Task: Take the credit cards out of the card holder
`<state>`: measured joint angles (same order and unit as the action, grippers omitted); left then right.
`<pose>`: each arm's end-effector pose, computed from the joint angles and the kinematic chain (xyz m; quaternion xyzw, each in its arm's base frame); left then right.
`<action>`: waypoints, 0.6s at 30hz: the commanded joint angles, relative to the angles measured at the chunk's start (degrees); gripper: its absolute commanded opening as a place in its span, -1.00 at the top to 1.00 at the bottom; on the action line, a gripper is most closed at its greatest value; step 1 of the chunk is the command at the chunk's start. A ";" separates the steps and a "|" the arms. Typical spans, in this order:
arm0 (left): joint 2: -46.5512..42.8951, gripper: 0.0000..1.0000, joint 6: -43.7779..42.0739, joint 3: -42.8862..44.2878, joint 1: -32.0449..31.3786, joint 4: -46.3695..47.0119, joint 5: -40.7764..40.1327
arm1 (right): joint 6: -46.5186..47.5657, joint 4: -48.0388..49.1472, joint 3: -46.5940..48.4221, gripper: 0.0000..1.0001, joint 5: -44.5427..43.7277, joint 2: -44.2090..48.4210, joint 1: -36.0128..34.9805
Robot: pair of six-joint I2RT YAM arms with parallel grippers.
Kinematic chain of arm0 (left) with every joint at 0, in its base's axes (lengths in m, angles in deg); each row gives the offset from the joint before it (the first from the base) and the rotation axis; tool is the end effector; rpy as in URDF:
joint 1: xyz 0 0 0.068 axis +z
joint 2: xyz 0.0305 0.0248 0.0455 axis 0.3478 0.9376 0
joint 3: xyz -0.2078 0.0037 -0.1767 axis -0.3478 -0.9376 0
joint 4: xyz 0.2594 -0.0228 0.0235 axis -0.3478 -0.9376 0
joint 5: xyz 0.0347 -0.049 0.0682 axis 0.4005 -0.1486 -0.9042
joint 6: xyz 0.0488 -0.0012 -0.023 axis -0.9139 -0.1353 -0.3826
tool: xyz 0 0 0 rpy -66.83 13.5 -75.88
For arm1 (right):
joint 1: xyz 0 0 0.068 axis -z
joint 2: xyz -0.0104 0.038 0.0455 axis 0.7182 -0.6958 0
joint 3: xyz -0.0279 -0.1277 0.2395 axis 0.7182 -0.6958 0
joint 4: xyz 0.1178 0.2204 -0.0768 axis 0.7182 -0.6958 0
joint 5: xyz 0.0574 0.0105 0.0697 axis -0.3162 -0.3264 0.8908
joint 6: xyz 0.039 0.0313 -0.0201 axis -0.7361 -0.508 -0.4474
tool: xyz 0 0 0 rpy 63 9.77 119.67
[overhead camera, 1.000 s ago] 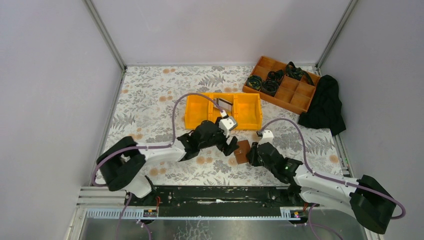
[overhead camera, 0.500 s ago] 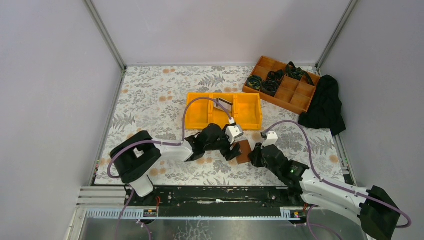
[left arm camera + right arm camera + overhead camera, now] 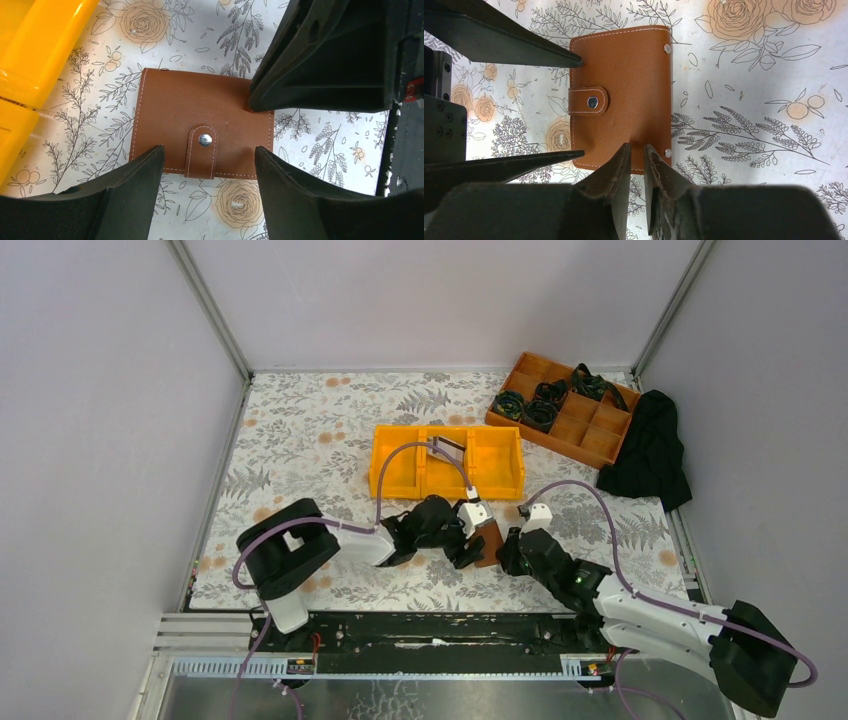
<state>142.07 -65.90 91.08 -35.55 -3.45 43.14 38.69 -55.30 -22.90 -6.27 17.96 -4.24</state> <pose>0.1803 -0.2846 0.1404 0.4799 0.7092 -0.3375 0.3909 0.1127 0.1192 0.1507 -0.0457 0.8722 0.2273 0.4308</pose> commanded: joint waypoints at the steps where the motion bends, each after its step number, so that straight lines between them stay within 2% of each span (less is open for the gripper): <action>1: 1.55 -0.46 -2.18 2.62 -0.35 0.16 -1.83 | -0.33 1.62 0.70 0.55 0.22 -1.01 -0.46; 5: 2.30 -0.39 -1.96 3.14 -0.44 0.00 -2.10 | -0.34 2.05 0.63 0.55 0.43 -2.16 -0.47; 9: 3.37 0.13 -2.34 4.16 -0.44 -1.54 -1.33 | -0.42 2.40 0.48 0.55 0.59 -2.26 -0.44; 13: 4.21 0.30 -2.82 4.95 -0.68 -4.66 -0.53 | -0.29 1.99 0.61 0.55 0.48 -1.78 -0.46; 16: 4.30 0.53 -3.14 5.10 -0.70 -6.84 0.20 | -0.24 1.75 0.53 0.55 0.22 -1.39 -0.42; 18: 3.88 0.79 -3.25 4.94 -0.72 -7.61 0.78 | -0.32 2.03 0.36 0.55 0.12 -1.49 -0.47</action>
<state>145.35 -67.93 95.61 -35.74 -6.66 42.33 38.71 -53.38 -22.90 -6.12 16.25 -4.24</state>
